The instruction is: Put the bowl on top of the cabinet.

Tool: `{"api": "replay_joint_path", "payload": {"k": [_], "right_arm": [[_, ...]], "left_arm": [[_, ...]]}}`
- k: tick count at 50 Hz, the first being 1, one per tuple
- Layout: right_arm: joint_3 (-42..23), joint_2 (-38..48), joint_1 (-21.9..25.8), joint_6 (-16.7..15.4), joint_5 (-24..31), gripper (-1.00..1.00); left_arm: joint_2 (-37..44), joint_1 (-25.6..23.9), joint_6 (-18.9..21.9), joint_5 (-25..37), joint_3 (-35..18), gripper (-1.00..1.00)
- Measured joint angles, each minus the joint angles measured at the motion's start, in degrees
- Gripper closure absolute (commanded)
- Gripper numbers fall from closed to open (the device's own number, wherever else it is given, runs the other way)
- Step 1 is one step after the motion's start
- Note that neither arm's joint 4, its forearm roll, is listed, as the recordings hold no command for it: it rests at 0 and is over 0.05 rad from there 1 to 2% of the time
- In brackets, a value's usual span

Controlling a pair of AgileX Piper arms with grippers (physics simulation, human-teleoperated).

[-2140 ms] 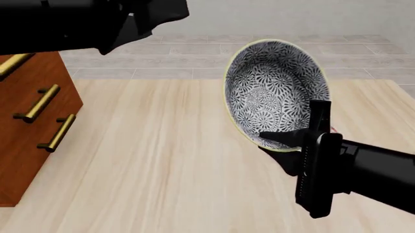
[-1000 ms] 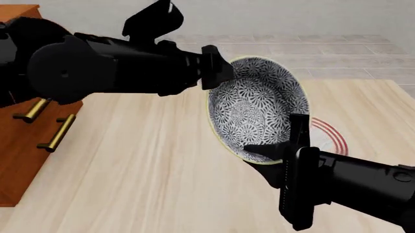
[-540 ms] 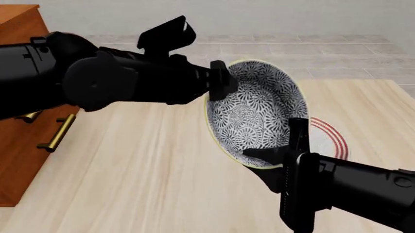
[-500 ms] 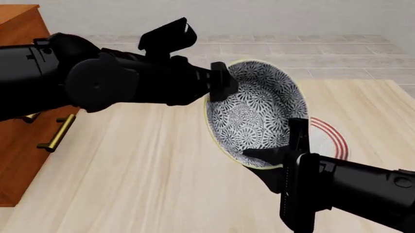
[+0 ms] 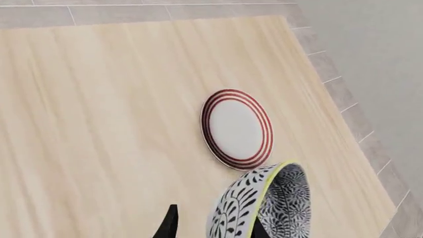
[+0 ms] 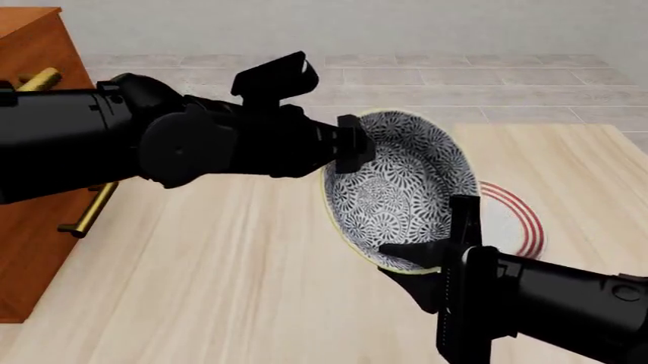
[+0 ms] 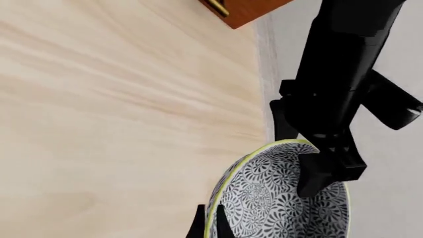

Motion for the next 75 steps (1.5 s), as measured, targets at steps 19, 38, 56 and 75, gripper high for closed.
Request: {"api": "replay_joint_path", "payload": {"k": [19,38,56,75], "right_arm": [[0.09,0.26,0.37,-0.16,-1.50,1.00],[0.00,-1.09,1.09,-0.25,-1.60,-1.00],[-0.60,-4.01,2.43,-0.84,0.42,-1.00],[0.27,-8.70,2.88,-0.57,3.81,-1.00]], "left_arm": [[-0.29,0.44,4.21,-1.63,1.32,1.00],[-0.29,2.51,4.60,-2.63,1.98,1.00],[2.78,5.06,3.04,-5.88,2.75,1.00],[8.43,8.27,1.43,-11.71,2.79,1.00]]}}
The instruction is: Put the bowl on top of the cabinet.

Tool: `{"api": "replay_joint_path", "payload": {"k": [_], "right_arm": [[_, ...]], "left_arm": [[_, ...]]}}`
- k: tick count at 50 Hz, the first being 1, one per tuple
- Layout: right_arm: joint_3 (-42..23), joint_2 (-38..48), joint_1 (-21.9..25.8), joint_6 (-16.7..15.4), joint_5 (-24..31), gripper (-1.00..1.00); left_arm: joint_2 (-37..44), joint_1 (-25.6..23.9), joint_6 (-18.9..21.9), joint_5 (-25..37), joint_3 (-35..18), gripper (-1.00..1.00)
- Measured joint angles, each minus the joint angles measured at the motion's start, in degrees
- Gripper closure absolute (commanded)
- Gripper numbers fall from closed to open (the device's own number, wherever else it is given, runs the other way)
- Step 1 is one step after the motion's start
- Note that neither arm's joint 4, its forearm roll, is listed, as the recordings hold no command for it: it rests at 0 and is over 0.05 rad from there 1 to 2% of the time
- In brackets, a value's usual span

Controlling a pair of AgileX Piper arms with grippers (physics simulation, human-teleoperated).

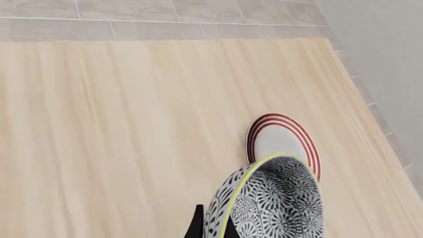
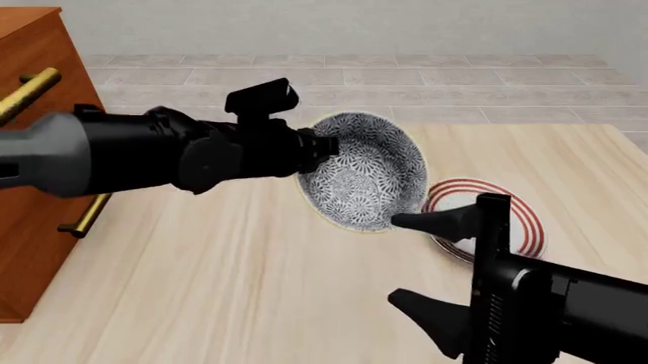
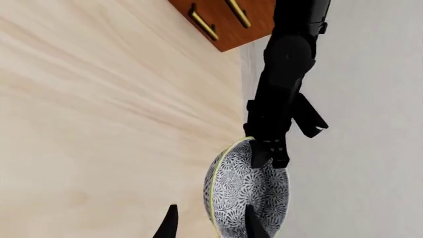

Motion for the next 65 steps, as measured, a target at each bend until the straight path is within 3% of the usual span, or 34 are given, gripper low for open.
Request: {"api": "replay_joint_path", "payload": {"k": [14,26,34,56,65], "right_arm": [[0.28,-6.31,-2.63,2.44,5.11,-1.00],[-4.20,-10.29,-6.77,15.20,10.64,-1.00],[-6.03,-11.95,-9.65,21.46,12.91,-1.00],[-6.43,-18.20,-15.04,31.54,15.59,-1.00],[-4.48,-23.20,-17.54,37.05,15.37,-1.00]], "left_arm": [[-1.53,4.28,0.14,-3.07,0.21,1.00],[-7.29,7.66,-2.51,-5.66,2.40,1.00],[-12.42,10.60,-4.60,-7.88,5.82,1.00],[-27.89,11.92,-8.56,-13.09,15.79,1.00],[-34.64,12.33,-10.64,-13.40,19.70,1.00]]}}
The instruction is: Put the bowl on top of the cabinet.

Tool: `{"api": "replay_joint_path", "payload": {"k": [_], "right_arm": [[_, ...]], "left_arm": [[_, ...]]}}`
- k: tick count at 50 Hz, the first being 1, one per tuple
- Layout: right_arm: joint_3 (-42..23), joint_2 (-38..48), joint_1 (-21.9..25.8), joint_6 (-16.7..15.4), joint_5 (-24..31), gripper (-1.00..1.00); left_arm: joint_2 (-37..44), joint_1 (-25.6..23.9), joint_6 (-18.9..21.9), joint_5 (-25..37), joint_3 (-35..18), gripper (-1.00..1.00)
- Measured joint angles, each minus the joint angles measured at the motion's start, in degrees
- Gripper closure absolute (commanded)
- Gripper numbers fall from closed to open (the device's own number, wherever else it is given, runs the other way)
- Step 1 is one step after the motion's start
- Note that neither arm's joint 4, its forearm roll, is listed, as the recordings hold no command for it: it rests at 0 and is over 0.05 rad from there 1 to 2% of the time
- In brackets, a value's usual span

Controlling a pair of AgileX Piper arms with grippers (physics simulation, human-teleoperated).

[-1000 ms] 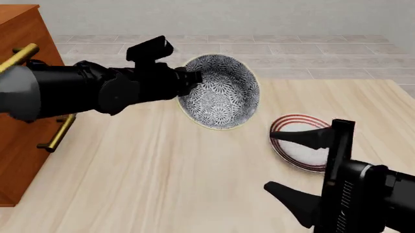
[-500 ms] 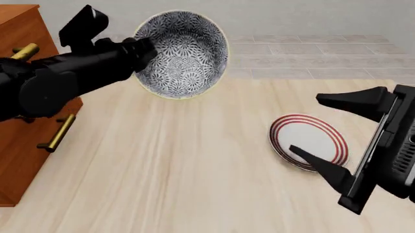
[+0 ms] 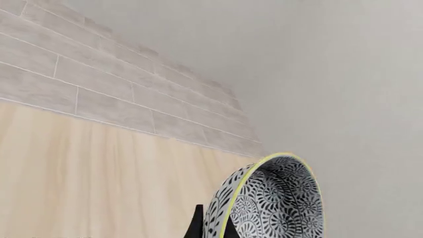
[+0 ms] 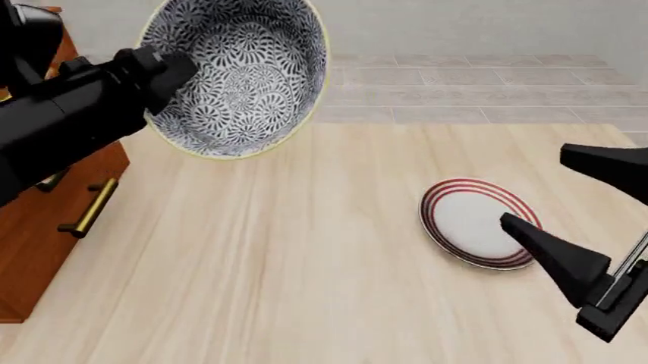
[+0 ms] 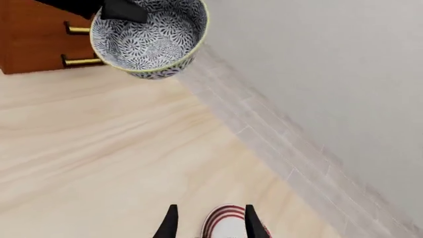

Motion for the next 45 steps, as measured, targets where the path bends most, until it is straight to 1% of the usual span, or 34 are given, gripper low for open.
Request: {"api": "replay_joint_path", "payload": {"k": [7,12,19,28,33,45], "right_arm": [[1.47,-3.76,-2.58,4.05,-0.10,-1.00],[2.09,-6.03,-5.15,7.59,-0.36,-1.00],[3.84,-9.16,-9.44,13.79,-1.56,-1.00],[9.25,-13.09,-15.32,21.34,-4.57,-1.00],[12.47,-15.32,-17.88,23.75,-6.35,-1.00],[19.27,-20.54,-24.00,26.72,-10.15,-1.00]], "left_arm": [[-4.60,0.49,-3.14,-1.47,3.24,1.00],[-7.80,0.79,-4.45,-2.50,5.49,1.00],[-13.25,1.75,-4.48,-3.43,8.36,1.00],[-18.90,4.04,-4.39,-4.16,11.05,1.00],[-21.20,5.30,-4.26,-5.02,12.46,1.00],[-24.83,8.02,-3.45,-7.67,15.80,1.00]]}}
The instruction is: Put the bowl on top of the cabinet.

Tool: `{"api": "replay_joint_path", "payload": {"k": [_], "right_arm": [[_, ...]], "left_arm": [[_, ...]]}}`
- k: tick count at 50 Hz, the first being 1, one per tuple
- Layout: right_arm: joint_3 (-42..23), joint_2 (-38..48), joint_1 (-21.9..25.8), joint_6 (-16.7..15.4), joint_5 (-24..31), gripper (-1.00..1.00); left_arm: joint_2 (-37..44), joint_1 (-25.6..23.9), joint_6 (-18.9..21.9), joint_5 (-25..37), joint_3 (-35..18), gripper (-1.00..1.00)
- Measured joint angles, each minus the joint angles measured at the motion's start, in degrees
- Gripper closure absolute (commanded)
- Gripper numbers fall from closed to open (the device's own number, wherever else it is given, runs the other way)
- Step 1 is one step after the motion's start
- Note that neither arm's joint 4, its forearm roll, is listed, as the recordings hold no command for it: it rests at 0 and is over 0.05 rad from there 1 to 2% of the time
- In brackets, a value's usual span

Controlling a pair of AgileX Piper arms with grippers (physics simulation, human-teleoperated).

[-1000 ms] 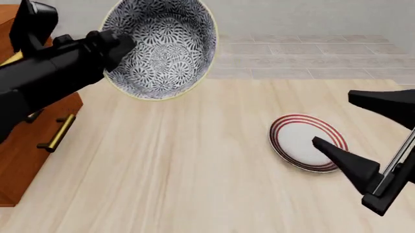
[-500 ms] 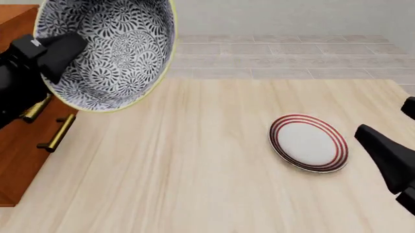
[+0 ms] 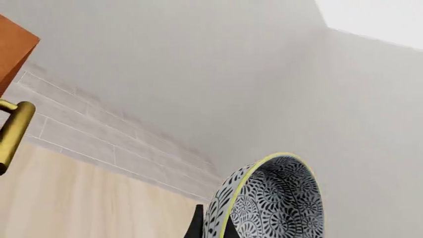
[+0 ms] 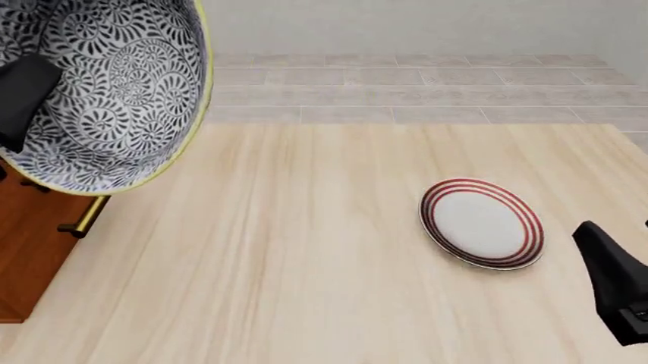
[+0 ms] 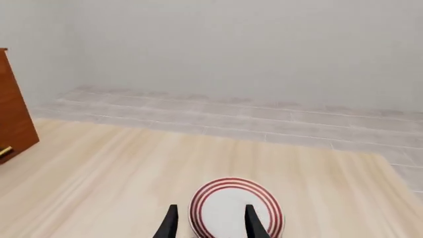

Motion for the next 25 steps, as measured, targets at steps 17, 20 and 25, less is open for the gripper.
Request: {"api": "replay_joint_path", "payload": {"k": [17,20,25], "right_arm": [[5.58,-2.59,-5.09,0.40,-4.48,-1.00],[5.93,-2.75,-5.49,0.31,-4.75,-1.00],[6.21,-2.94,-5.94,0.21,-4.92,-1.00]], "left_arm": [[-3.27,4.45,-0.48,-4.63,5.08,1.00],[-3.81,5.20,-0.54,-5.45,6.06,1.00],[-4.52,6.24,-0.69,-6.81,7.59,1.00]]}}
